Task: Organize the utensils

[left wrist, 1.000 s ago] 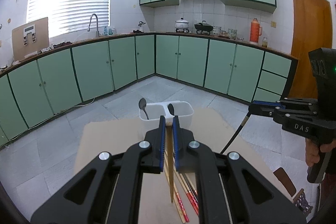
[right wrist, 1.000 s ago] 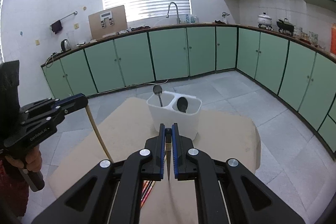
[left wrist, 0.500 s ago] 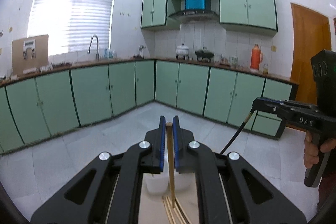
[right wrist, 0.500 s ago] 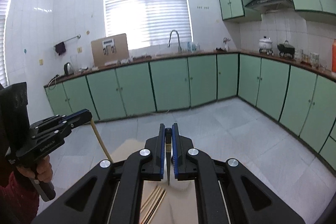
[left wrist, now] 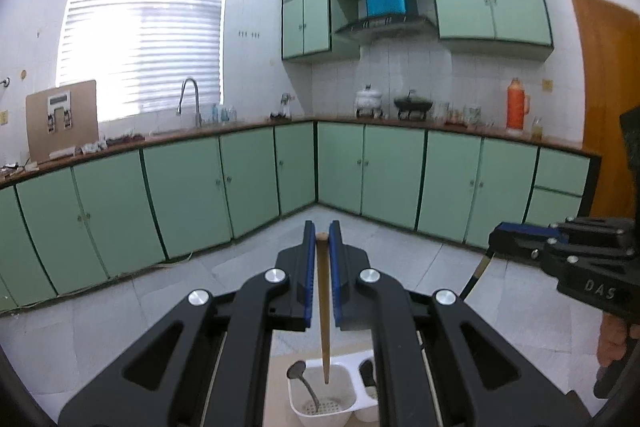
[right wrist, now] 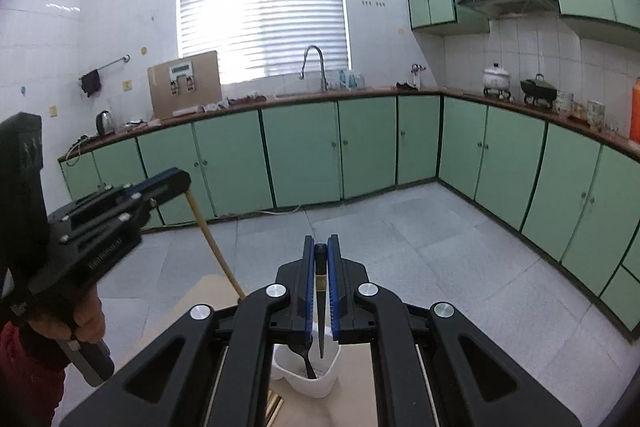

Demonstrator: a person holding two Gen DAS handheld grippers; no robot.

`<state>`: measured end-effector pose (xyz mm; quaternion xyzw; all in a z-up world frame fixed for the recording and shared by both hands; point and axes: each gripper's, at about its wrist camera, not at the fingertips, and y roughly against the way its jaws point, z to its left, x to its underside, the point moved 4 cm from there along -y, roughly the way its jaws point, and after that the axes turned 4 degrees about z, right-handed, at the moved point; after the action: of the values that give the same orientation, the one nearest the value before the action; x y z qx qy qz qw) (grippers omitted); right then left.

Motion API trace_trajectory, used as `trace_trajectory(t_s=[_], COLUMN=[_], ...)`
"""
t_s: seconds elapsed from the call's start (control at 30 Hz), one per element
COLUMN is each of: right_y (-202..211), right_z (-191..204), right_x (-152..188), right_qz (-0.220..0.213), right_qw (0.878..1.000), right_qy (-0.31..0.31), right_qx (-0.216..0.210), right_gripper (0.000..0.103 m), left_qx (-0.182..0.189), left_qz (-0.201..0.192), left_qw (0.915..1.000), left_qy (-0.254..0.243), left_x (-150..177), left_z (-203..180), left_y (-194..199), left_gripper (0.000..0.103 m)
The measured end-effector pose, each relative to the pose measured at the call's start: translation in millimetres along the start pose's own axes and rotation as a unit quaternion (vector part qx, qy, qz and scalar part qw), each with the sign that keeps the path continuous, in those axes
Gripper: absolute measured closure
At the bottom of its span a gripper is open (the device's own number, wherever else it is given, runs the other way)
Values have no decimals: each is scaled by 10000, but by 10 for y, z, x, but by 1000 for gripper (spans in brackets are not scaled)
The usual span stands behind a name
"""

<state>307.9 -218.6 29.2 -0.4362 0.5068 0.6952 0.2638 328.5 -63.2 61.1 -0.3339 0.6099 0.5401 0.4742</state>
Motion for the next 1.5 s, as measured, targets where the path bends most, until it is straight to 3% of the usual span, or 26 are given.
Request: trace_trajectory(t_s=[0.17,0.5,0.6,0.7,0.77,0.9,0.97,1.07,1.27,1.5], right_y=[-245,-353,-301,-221,-150,31,118,251,343,343], right_z=[-83,-143,-168,-178,-183,-209,-202,-151,-14,196], right_x=[242,562,599,633,656,741,830,1078,1643,2335], right_qz=[243,471,468,414,338,194,138,64,262,666], right_qw=[9995,9982,9981,9982,9983,9980,9979,9974,9957,9924], right_qy=[-187,-368,-402,-423,-475,-582,-602,-628,-721,-858], right_qx=[-27,-55,-22,32,92,144,199,356,522,581], right_gripper=[97,96,95,86,69,60,50,38,26,18], left_qx=[-27,-13,-12,-33,-40,-125,-197,-295,-334,-396], left_qz=[480,798,799,719,665,529,430,307,531,1259], left_qw=[9988,9967,9966,9971,9974,9981,9984,9986,9975,9908], left_qy=[126,141,189,243,270,277,304,317,315,285], left_x=[354,704,743,757,759,798,836,972,1445,2173], left_z=[118,264,294,345,362,384,382,372,312,294], left_y=[-324,-370,-301,-186,-114,122,253,479,757,874], left_gripper=[97,95,85,70,59,49,38,30,20,18])
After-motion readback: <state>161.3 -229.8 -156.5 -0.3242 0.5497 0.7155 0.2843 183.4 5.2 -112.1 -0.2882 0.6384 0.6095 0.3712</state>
